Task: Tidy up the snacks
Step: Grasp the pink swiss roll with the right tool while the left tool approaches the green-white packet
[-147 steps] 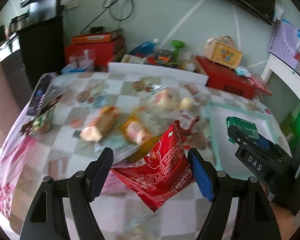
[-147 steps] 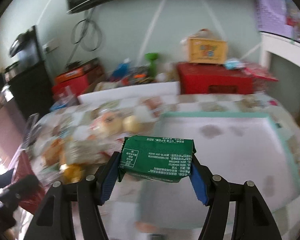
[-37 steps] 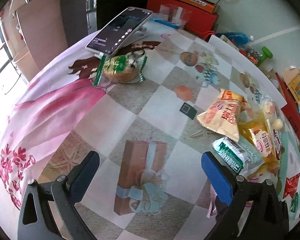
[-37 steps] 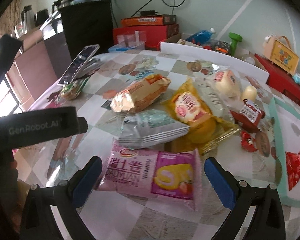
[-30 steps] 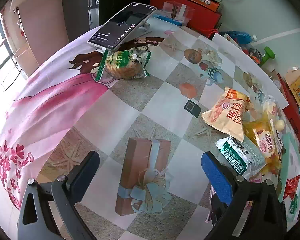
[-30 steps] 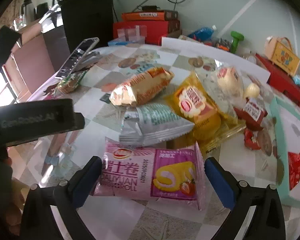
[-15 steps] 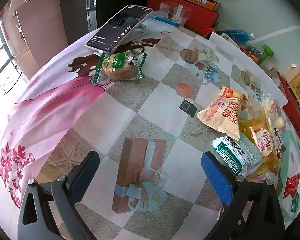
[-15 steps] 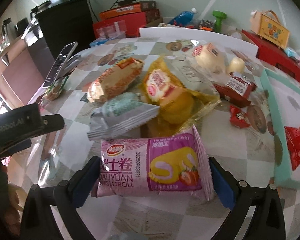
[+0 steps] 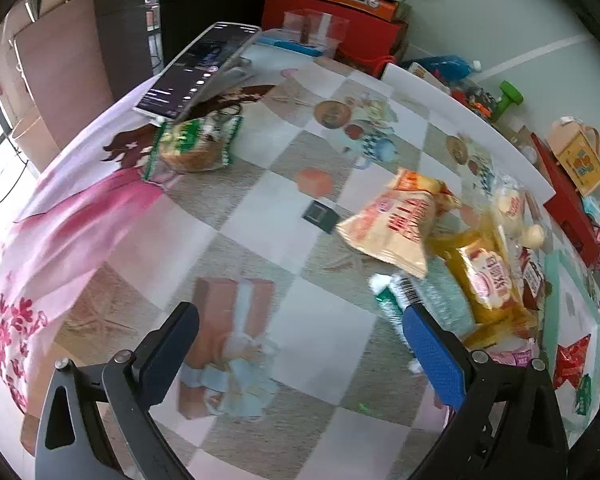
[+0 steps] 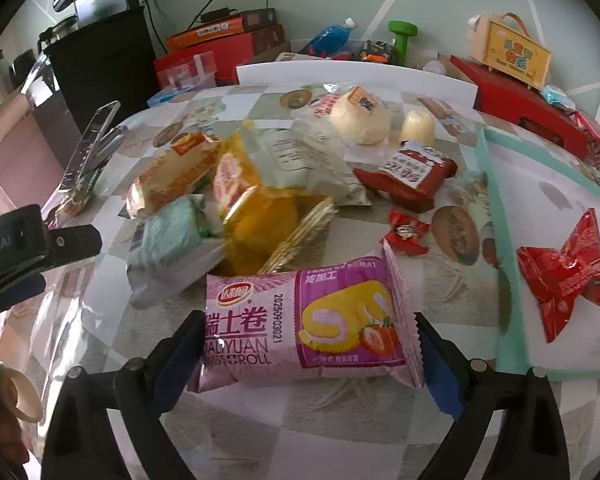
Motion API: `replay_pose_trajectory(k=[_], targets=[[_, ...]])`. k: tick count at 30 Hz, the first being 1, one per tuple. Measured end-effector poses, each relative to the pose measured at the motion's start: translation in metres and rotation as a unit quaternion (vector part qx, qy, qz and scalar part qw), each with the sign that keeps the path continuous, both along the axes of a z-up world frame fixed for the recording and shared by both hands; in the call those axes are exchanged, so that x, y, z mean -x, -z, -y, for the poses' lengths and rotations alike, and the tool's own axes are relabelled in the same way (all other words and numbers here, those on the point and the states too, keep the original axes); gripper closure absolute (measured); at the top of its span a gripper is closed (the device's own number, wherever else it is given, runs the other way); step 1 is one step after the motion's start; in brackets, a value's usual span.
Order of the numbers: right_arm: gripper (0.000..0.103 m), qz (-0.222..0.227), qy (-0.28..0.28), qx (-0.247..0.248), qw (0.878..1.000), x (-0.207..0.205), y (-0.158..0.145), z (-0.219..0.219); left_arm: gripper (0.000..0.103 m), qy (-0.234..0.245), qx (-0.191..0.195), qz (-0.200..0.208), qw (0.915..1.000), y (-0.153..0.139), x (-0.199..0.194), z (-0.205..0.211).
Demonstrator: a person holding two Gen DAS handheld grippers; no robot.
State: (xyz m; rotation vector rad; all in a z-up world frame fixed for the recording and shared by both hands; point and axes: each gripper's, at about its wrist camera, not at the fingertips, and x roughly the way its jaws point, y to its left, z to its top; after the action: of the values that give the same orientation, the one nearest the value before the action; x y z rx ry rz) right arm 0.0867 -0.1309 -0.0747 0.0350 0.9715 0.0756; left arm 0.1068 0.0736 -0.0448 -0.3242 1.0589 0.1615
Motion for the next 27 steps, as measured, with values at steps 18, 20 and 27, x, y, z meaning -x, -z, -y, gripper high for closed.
replay_pose_trajectory(k=[18, 20, 27], targets=[[0.005, -0.002, 0.026, -0.004, 1.0, -0.003, 0.0, 0.023, 0.001, 0.048, 0.029, -0.012, 0.9984, 0.027, -0.035, 0.058], [0.005, -0.003, 0.027, -0.007, 1.0, -0.003, 0.0, 0.024, 0.001, 0.051, 0.015, -0.013, 0.9985, 0.028, -0.038, 0.062], [0.005, -0.004, 0.027, -0.011, 1.0, -0.004, -0.001, 0.026, 0.001, 0.044, -0.019, -0.029, 0.9984, 0.031, -0.033, 0.05]])
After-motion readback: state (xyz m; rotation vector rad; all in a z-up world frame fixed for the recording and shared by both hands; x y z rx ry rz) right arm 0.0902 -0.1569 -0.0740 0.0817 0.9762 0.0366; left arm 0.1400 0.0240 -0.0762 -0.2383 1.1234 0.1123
